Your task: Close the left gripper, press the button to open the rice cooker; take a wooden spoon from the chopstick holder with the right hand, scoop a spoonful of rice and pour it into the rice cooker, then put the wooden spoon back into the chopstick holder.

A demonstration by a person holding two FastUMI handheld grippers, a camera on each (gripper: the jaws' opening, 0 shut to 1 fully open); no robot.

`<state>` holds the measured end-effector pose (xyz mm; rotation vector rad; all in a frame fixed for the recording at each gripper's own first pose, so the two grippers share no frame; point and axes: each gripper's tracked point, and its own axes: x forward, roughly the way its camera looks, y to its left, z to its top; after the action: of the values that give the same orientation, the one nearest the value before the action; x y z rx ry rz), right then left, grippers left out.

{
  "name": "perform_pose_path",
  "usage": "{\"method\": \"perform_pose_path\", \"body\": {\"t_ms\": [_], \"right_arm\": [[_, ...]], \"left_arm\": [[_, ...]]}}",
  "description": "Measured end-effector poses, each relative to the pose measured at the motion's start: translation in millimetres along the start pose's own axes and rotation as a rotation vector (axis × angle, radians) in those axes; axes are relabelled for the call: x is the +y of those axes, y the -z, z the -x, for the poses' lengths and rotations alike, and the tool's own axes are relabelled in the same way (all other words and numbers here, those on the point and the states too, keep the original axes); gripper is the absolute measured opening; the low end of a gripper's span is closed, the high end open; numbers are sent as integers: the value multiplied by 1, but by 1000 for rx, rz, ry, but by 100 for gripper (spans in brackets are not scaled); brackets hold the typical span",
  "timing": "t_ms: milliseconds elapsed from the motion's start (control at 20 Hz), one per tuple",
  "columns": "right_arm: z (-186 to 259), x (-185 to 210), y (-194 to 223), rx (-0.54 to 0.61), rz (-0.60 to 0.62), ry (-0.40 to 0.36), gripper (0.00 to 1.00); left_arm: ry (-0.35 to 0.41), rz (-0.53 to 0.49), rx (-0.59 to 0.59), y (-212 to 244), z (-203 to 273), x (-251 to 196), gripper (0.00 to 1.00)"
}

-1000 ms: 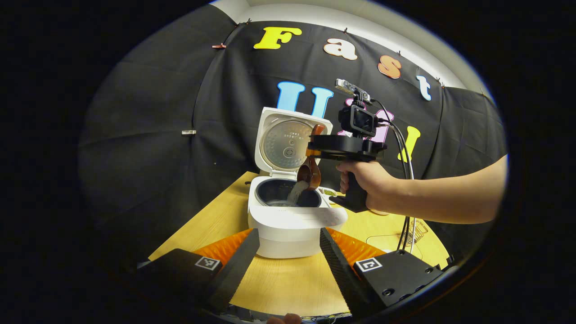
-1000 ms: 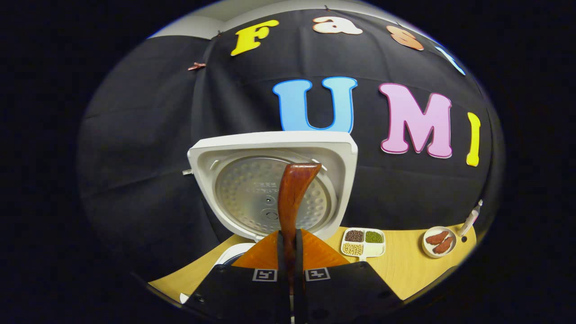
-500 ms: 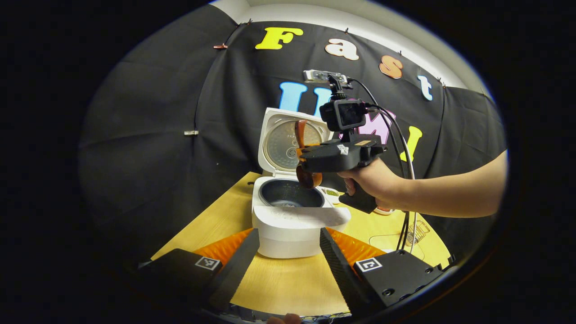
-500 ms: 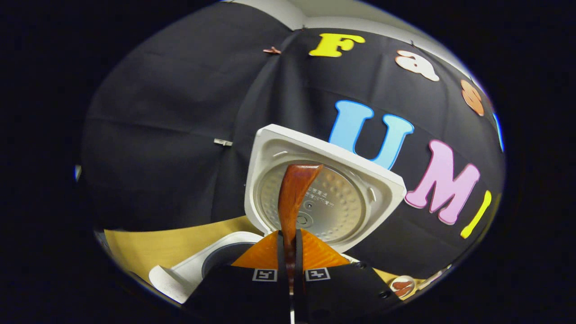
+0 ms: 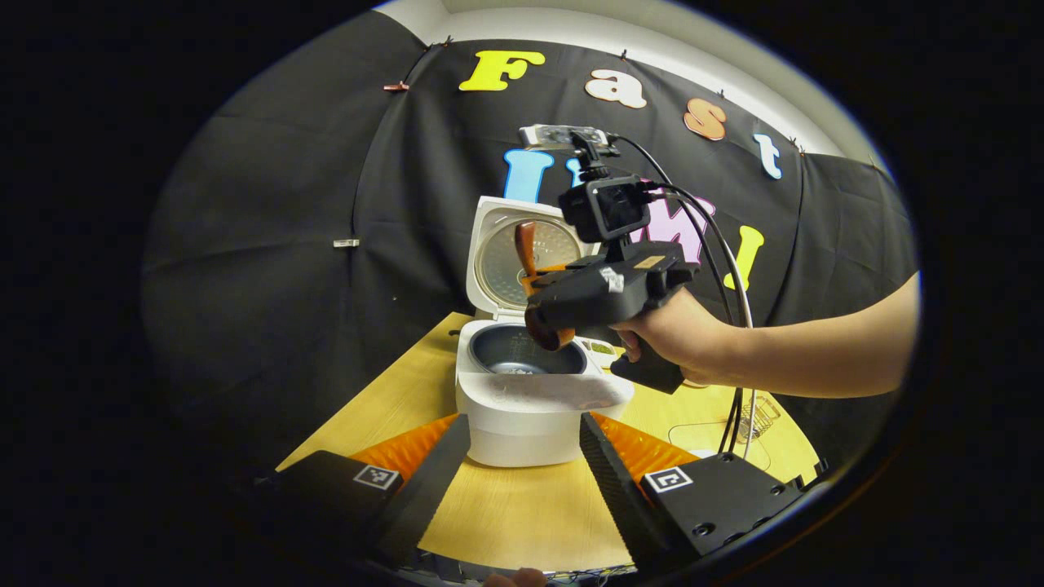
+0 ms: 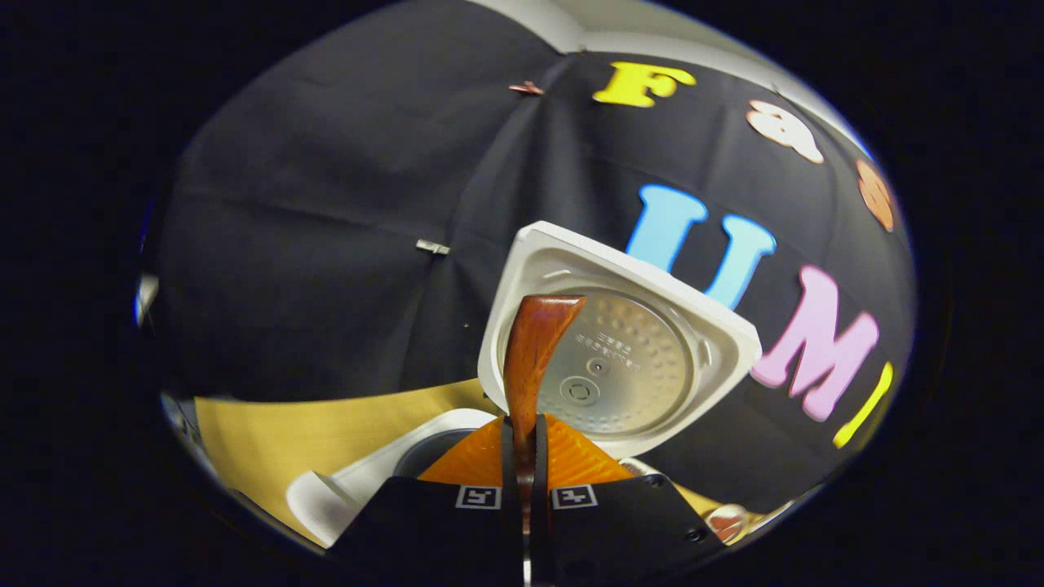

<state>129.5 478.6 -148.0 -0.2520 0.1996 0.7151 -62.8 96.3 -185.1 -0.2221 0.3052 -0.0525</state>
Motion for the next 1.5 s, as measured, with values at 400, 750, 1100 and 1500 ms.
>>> {"method": "perform_pose_path", "body": {"t_ms": [400, 750, 1100, 1500], "right_arm": [[11, -48, 2, 35, -739, 76, 8], [67, -94, -10, -61, -945, 92, 8], [155, -181, -8, -169, -971, 179, 8], [257, -295, 44, -203, -964, 343, 8]], "left_arm": [[-9, -14, -15, -7, 8, -9, 93], [-9, -14, -24, -16, 11, -27, 93], [17, -59, -40, -27, 9, -59, 93], [72, -88, -29, -27, 1, -114, 93]]}}
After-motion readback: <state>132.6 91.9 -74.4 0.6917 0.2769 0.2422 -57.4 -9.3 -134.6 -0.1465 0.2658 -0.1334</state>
